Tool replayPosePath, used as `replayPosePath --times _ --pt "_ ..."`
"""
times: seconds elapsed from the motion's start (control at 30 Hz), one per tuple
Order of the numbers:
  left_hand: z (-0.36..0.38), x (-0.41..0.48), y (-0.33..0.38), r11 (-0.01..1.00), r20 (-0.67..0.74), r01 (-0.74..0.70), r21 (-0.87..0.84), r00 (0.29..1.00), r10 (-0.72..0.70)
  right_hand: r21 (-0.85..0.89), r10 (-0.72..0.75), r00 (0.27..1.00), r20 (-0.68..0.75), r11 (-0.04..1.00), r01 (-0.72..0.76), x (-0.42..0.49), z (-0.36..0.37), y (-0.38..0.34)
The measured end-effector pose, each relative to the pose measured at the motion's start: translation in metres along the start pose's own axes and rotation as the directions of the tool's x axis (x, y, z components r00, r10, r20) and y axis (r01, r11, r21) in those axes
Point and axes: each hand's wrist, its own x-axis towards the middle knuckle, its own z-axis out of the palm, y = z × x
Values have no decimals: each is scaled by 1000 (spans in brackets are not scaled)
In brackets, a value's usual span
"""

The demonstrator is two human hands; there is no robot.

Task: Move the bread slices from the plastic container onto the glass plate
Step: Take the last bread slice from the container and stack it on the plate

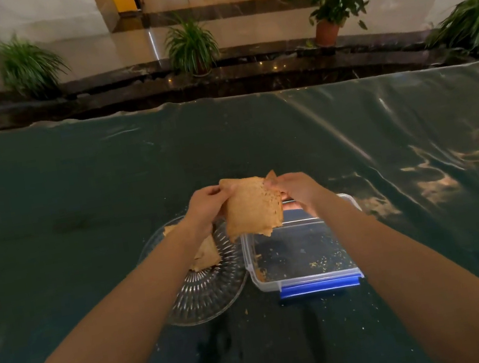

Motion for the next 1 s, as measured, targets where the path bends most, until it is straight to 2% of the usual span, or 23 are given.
replayPosePath --times 0.2,0.33,0.63,0.73,0.87,1.0 --pt "-70 -6 -9 984 -12 70 -163 997 -73 -31 -20 1000 2 999 20 10 78 -7" --pt "-100 -11 -26 992 -4 89 -89 996 -90 -105 3 1000 -11 994 -4 18 115 -2" --pt "-123 2 -65 991 -144 107 86 985 -94 -218 87 995 -41 971 -94 43 160 28" --pt "-124 9 -77 983 -158 128 130 982 -107 -349 52 995 -87 934 -80 50 166 39" --pt "-123 12 -87 964 -228 144 224 969 -91 -556 -69 988 -136 831 -18 56 172 50" --pt "-127 13 -86 959 -228 148 241 969 -92 -603 -126 982 -142 797 14 59 172 55"
